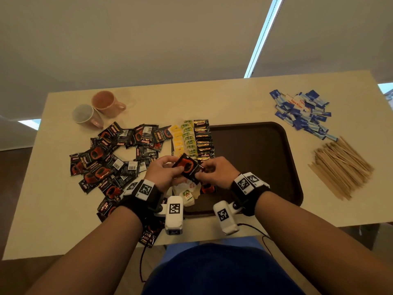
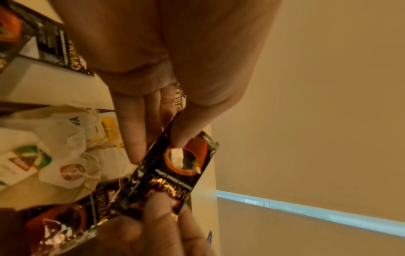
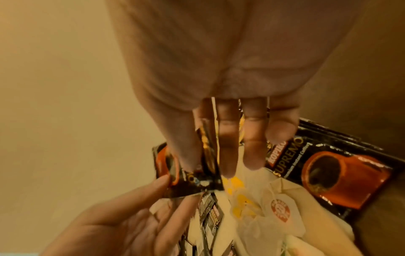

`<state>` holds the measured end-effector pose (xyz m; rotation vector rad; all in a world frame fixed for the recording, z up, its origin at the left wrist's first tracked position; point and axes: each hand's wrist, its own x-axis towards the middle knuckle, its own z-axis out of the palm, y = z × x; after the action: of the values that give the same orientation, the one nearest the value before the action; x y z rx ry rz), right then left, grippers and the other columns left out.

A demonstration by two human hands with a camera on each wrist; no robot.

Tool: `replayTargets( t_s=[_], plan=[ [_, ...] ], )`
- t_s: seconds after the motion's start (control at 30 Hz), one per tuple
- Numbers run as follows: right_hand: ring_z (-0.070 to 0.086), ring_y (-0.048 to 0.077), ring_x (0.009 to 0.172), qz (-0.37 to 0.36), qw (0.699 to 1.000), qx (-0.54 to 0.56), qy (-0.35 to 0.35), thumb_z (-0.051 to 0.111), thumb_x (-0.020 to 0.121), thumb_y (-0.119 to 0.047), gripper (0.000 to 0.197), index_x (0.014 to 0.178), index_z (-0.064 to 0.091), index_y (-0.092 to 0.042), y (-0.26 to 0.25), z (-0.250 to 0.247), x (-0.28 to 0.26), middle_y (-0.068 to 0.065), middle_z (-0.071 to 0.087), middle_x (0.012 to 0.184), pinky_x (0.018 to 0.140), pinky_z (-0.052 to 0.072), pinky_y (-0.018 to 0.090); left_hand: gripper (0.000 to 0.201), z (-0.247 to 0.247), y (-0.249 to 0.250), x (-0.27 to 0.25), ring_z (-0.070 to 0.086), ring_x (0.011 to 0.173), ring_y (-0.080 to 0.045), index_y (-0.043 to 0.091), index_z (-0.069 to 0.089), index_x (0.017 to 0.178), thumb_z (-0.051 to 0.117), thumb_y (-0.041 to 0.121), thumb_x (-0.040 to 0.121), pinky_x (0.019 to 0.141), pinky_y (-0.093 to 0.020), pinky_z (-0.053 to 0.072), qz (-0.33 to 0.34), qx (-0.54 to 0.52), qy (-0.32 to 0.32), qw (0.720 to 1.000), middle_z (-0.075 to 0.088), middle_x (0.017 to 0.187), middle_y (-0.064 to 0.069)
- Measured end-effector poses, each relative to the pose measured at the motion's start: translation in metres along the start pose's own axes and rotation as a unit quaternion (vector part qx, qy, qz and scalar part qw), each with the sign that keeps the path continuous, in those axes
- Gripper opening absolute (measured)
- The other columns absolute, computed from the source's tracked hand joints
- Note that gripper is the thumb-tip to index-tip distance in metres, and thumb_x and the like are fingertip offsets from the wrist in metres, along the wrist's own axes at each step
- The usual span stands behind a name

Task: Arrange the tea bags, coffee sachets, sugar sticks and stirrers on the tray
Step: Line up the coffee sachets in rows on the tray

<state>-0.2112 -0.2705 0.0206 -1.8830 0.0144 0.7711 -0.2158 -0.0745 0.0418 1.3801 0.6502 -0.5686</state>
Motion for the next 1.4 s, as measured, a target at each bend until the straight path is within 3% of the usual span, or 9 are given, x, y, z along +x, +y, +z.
replayTargets(
  t_s=[0.1, 0.2, 0.3, 0.47, 0.63, 0.77, 0.97, 1.17, 1.4],
  plan=[
    [0.071, 0.019, 0.078, 0.022, 0.997, 0.069, 0.039, 0.070, 0.089, -0.013, 0.009, 0.097, 0.071, -0.011, 0.004, -0.002, -0.004, 0.010, 0.075, 0.093, 0.067, 0.057, 0.028, 0.017, -0.003, 0.000, 0.001, 0.074, 0.093, -0.029, 0.005, 0.062, 0.102, 0.065, -0.005, 0.089, 0.076, -0.041, 0.063, -0.016, -0.012, 0.003, 1.000, 0.072, 0.107, -0.020],
    [0.068, 0.019, 0.071, 0.002, 0.984, 0.136, 0.111, 0.070, 0.089, -0.010, 0.005, 0.093, 0.070, -0.007, 0.002, -0.006, -0.002, 0.011, 0.072, 0.086, 0.060, 0.055, 0.032, 0.021, -0.008, -0.005, 0.001, 0.073, 0.097, -0.027, 0.008, 0.064, 0.104, 0.073, 0.004, 0.086, 0.083, -0.047, 0.060, -0.023, 0.162, -0.038, 0.986, 0.073, 0.106, -0.013],
    [0.066, 0.015, 0.066, -0.027, 0.992, 0.059, 0.106, 0.070, 0.089, -0.011, 0.004, 0.093, 0.071, -0.010, 0.001, -0.008, 0.001, 0.008, 0.071, 0.081, 0.058, 0.056, 0.027, 0.025, -0.007, -0.011, 0.002, 0.070, 0.097, -0.019, 0.017, 0.067, 0.109, 0.077, 0.015, 0.085, 0.083, -0.040, 0.058, 0.019, 0.260, -0.061, 0.964, 0.073, 0.104, -0.001],
    [0.067, 0.013, 0.074, -0.069, 0.991, -0.059, 0.095, 0.075, 0.086, -0.016, 0.006, 0.092, 0.076, -0.016, 0.000, -0.003, 0.001, -0.001, 0.072, 0.081, 0.071, 0.057, 0.025, 0.016, -0.004, -0.008, 0.006, 0.069, 0.088, -0.015, 0.028, 0.075, 0.093, 0.075, 0.014, 0.087, 0.084, -0.033, 0.055, 0.142, 0.319, -0.047, 0.936, 0.074, 0.094, 0.003],
    [0.068, 0.015, 0.074, -0.060, 0.994, -0.004, 0.088, 0.077, 0.084, -0.014, 0.009, 0.091, 0.074, -0.011, 0.000, -0.003, -0.004, 0.007, 0.073, 0.084, 0.073, 0.059, 0.028, 0.022, 0.000, -0.008, 0.007, 0.064, 0.075, -0.020, 0.026, 0.070, 0.082, 0.075, 0.005, 0.085, 0.066, -0.031, 0.054, 0.147, 0.237, 0.006, 0.960, 0.068, 0.076, -0.001],
    [0.069, 0.017, 0.077, -0.035, 0.995, -0.049, 0.080, 0.076, 0.085, -0.018, 0.003, 0.084, 0.076, -0.015, 0.008, -0.005, -0.005, 0.003, 0.073, 0.082, 0.073, 0.057, 0.028, 0.021, 0.001, -0.006, 0.002, 0.070, 0.083, -0.020, 0.024, 0.073, 0.095, 0.076, 0.007, 0.085, 0.068, -0.032, 0.059, 0.147, 0.215, -0.028, 0.965, 0.072, 0.090, 0.000],
    [0.066, 0.006, 0.071, -0.030, 0.993, -0.080, 0.079, 0.076, 0.085, -0.019, 0.007, 0.082, 0.073, -0.024, 0.011, -0.005, -0.008, -0.003, 0.071, 0.078, 0.067, 0.053, 0.019, 0.017, 0.006, -0.007, -0.001, 0.072, 0.076, -0.014, 0.025, 0.075, 0.084, 0.077, 0.008, 0.084, 0.054, -0.022, 0.054, 0.134, 0.203, -0.017, 0.970, 0.074, 0.089, -0.002],
    [0.065, 0.006, 0.062, 0.055, 0.992, -0.094, 0.057, 0.072, 0.088, -0.016, 0.007, 0.085, 0.071, -0.022, 0.037, -0.015, -0.015, 0.002, 0.072, 0.075, 0.058, 0.051, 0.016, 0.014, -0.005, -0.005, 0.000, 0.073, 0.084, -0.022, 0.019, 0.072, 0.105, 0.068, 0.013, 0.093, 0.064, -0.030, 0.059, 0.099, 0.153, -0.008, 0.983, 0.076, 0.100, -0.006],
    [0.065, 0.010, 0.063, 0.136, 0.984, -0.105, 0.052, 0.072, 0.089, -0.018, 0.003, 0.087, 0.072, -0.016, 0.061, -0.008, -0.015, 0.008, 0.074, 0.080, 0.057, 0.052, 0.018, 0.014, -0.031, -0.008, 0.006, 0.070, 0.078, -0.017, 0.016, 0.072, 0.101, 0.061, 0.009, 0.097, 0.062, -0.028, 0.054, 0.057, 0.149, 0.018, 0.987, 0.077, 0.099, -0.005]
  ],
)
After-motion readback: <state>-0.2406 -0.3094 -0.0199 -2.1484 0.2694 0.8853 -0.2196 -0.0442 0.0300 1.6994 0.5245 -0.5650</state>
